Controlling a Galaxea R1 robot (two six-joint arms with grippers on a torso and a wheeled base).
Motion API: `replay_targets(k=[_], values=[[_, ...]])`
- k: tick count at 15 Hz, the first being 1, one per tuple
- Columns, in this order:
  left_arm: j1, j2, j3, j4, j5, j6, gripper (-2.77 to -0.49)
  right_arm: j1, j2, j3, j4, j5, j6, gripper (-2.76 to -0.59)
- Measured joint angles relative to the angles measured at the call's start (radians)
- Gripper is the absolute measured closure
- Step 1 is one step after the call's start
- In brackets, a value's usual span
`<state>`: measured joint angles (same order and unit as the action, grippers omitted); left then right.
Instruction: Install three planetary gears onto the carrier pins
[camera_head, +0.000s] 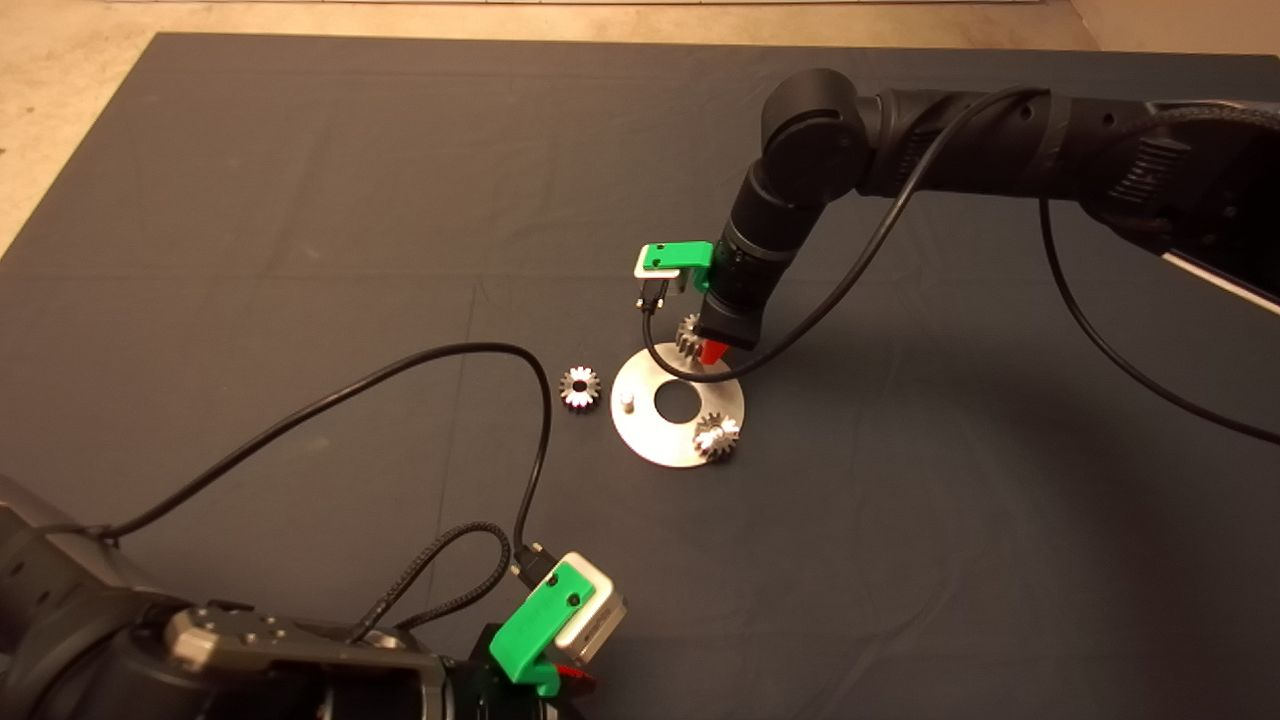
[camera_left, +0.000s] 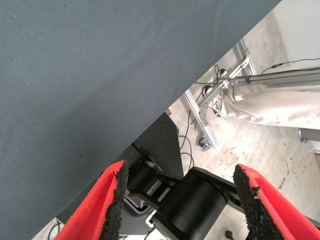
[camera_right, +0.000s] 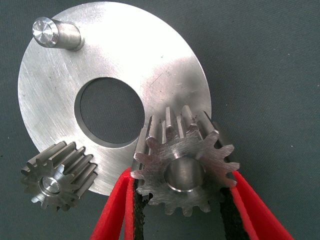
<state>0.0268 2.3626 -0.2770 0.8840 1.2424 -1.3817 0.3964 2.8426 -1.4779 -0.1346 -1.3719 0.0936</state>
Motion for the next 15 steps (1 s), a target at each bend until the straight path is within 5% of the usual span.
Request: replay_targets(k=[12,15], values=[[0.0,-0.026,0.0,0.0,-0.006,0.0,-1.46,-0.014,-0.003,0.003,-0.005,0.002,-0.005,-0.83],[0.0,-0.034,0.0,0.0,-0.016,0.0,-1.46,-0.014,-0.003,0.003,-0.007,0.0,-0.045,-0.84]])
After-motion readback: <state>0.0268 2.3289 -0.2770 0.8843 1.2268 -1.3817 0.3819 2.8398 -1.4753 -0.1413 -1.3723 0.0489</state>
